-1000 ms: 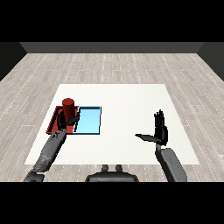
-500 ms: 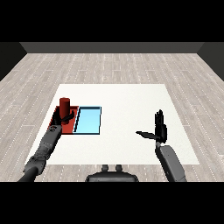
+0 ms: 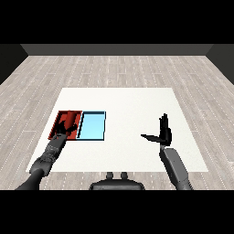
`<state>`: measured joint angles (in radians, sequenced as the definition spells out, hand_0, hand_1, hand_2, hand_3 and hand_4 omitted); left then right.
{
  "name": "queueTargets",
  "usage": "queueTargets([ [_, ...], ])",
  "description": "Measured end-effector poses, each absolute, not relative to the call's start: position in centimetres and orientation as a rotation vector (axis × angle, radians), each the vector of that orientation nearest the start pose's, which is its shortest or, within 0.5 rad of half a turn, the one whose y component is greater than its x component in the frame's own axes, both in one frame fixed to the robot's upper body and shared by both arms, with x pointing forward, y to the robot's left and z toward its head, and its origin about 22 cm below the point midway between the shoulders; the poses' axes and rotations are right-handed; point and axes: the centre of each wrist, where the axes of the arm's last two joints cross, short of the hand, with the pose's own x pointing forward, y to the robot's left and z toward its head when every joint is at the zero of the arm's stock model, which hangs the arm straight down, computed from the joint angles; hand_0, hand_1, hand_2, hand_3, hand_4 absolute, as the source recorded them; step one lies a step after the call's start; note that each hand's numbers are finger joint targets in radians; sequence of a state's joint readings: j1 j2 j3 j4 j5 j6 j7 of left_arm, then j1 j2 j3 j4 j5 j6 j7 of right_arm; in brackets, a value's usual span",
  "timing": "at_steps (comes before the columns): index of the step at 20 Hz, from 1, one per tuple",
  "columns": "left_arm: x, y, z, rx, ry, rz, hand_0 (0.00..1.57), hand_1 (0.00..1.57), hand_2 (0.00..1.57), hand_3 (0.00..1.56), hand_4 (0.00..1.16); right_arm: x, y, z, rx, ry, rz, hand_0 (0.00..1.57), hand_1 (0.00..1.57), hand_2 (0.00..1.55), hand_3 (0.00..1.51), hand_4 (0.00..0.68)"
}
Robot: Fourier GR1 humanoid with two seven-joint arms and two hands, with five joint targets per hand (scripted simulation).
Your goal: Pick the red can and put it in the red box
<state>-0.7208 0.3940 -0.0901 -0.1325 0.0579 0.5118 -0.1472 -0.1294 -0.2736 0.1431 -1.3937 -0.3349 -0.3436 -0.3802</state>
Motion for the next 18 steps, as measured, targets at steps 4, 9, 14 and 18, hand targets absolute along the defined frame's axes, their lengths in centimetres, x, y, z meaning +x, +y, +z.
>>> queueTargets([
  [4, 33.6, 36.1, -6.4, 0.859, -0.943, 0.010, 1.49, 1.49, 1.34, 0.00, 0.65, 27.6, -25.4, -0.3, -0.179, -1.845, -0.156, 0.00, 0.00, 0.00, 0.00, 0.000],
  [9, 32.7, 37.7, -6.6, 0.801, -0.854, 0.002, 0.00, 0.00, 0.00, 0.00, 0.00, 27.5, -26.0, -0.5, -0.175, -1.855, -0.166, 0.00, 0.00, 0.00, 0.00, 0.000],
  [14, 33.0, 38.3, -5.8, 0.801, -0.845, -0.021, 0.00, 0.00, 0.00, 0.00, 0.00, 27.5, -26.3, -0.1, -0.151, -1.870, -0.183, 0.00, 0.00, 0.00, 0.00, 0.000],
  [18, 33.7, 38.4, -5.0, 0.805, -0.962, 0.016, 0.00, 0.00, 0.00, 0.00, 0.00, 27.9, -26.1, 0.3, -0.140, -1.880, -0.188, 0.00, 0.00, 0.00, 0.00, 0.000],
])
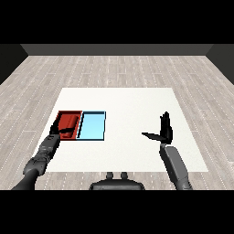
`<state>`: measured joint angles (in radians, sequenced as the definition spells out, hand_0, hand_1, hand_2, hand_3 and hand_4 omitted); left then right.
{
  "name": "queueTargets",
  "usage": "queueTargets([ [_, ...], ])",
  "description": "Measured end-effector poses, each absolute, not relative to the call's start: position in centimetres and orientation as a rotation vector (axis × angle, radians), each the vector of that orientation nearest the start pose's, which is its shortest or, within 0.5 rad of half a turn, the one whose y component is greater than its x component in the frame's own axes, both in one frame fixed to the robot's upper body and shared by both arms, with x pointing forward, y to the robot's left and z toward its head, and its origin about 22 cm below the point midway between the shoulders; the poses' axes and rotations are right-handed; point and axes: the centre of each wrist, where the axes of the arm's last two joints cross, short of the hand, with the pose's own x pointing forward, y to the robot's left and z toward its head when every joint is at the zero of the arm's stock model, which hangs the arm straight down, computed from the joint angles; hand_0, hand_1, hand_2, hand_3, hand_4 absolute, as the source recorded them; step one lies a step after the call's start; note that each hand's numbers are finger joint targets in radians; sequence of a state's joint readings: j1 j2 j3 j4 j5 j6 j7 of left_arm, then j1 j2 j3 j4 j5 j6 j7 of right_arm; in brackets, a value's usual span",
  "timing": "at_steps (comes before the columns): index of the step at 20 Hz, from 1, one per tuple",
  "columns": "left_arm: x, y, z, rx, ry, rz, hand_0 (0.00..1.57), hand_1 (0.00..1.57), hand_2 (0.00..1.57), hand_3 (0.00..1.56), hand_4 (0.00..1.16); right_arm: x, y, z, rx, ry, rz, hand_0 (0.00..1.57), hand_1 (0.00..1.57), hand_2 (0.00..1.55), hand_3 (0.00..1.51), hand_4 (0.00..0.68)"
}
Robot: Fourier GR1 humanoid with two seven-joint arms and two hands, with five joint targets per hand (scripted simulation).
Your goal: Pick the red can and put it in the red box
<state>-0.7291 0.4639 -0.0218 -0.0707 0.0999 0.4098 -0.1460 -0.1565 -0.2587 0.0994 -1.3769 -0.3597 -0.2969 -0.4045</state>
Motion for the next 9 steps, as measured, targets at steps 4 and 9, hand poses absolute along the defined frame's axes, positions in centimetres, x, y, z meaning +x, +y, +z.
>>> queueTargets([
  [4, 35.0, 38.4, -3.3, 0.747, -1.172, 0.055, 1.36, 1.36, 1.25, 0.00, 0.00, 27.6, -26.0, 0.5, -0.113, -1.905, -0.174, 0.00, 0.00, 0.00, 0.00, 0.000],
  [9, 36.2, 37.2, -2.1, 0.566, -1.454, 0.081, 0.00, 0.00, 0.00, 0.00, 0.00, 27.5, -25.4, 1.2, -0.062, -1.926, -0.153, 0.00, 0.00, 0.00, 0.00, 0.000],
])
